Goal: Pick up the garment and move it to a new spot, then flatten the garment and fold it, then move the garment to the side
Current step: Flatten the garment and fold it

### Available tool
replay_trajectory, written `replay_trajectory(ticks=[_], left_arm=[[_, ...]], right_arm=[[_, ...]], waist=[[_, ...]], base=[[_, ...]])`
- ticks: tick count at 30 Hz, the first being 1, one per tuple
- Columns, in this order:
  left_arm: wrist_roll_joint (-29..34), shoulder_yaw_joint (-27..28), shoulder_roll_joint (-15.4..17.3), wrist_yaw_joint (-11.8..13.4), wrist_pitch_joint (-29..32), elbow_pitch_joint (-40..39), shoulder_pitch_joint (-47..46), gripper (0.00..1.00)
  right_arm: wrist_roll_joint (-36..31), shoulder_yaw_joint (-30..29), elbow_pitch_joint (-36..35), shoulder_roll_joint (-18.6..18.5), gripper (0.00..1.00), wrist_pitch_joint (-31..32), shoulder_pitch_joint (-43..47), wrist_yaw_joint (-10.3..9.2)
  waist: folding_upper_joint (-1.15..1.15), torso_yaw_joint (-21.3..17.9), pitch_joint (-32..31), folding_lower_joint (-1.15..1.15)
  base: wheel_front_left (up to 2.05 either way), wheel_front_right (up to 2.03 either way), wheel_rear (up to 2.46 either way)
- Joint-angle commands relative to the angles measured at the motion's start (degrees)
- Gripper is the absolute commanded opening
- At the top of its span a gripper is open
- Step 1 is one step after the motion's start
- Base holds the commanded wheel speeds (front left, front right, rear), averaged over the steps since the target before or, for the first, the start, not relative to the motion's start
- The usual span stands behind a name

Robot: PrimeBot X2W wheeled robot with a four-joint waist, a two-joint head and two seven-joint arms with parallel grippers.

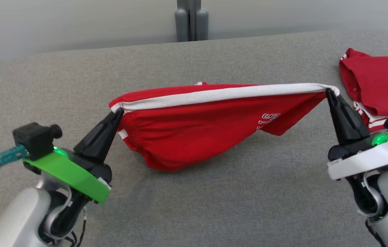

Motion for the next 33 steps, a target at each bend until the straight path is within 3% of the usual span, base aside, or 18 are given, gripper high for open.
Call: replay_trajectory(ticks=[1, 4, 8, 11, 15, 19, 25, 28, 30, 33], left_arm=[[-3.1, 0.0, 2.5, -0.2, 1.7, -3.2, -1.8, 0.0], [-9.5, 0.1, 6.6, -0.2, 5.3, -9.3, -5.2, 0.0], [-17.4, 0.5, 9.8, -0.2, 9.5, -14.5, -13.5, 0.0], [-17.7, -0.7, 10.9, -0.2, 12.4, -13.4, -23.2, 0.0], [-14.5, -4.4, 9.1, -0.2, 13.7, -8.3, -38.5, 0.0], [-9.2, -9.9, 5.2, -0.2, 9.4, -1.3, -54.2, 0.0], [-2.3, -19.0, 0.4, -0.2, -6.3, 9.8, -69.6, 0.0], [-0.8, -21.8, -0.2, -0.2, -12.4, 13.5, -72.6, 0.0], [0.6, -23.3, 0.3, -0.2, -13.3, 13.6, -72.2, 0.0], [1.3, -21.0, 1.3, -0.2, -13.3, 10.2, -67.1, 0.0]], right_arm=[[0.4, -0.9, -1.7, -1.1, 0.0, 0.0, -1.1, 0.0], [1.1, -2.0, -4.3, -3.9, 0.0, 0.0, -2.9, -0.01], [1.9, -3.2, -5.9, -7.5, 0.0, 0.0, -7.9, 0.0], [2.1, -2.8, -5.0, -10.1, 0.0, 0.0, -14.2, -0.01], [2.5, -1.4, -1.2, -13.1, 0.0, 0.3, -25.2, -0.01], [0.9, -1.5, 4.0, -14.8, 0.0, 0.4, -38.1, -0.01], [-5.4, -3.4, 8.7, -15.6, 0.0, 0.0, -50.9, -0.01], [-7.7, -6.2, 6.8, -14.5, 0.0, 0.0, -52.6, -0.01], [-8.9, -8.3, 4.9, -13.7, 0.0, 0.0, -50.6, 0.0], [-9.7, -10.7, 1.2, -11.9, 0.0, 0.0, -45.3, 0.0]], waist=[[0.0, -1.0, 0.5, 0.0], [0.0, -1.8, 1.8, 0.0], [0.0, -2.4, 4.9, 0.0], [0.0, -2.7, 8.8, 0.0], [0.0, -3.3, 14.8, 0.0], [0.0, -4.5, 21.3, 0.0], [0.0, -6.8, 26.4, 0.0], [0.0, -7.8, 27.6, 0.0], [0.0, -8.1, 27.8, 0.0], [0.0, -8.2, 27.5, 0.0]], base=[[0.0, 0.0, 0.0], [0.0, 0.0, 0.0], [0.0, 0.0, 0.0], [0.0, 0.0, 0.0], [0.0, 0.0, 0.0], [0.0, 0.0, 0.0], [0.0, 0.0, 0.0], [0.0, 0.0, 0.0], [0.0, 0.0, 0.0], [0.0, 0.0, 0.0]])
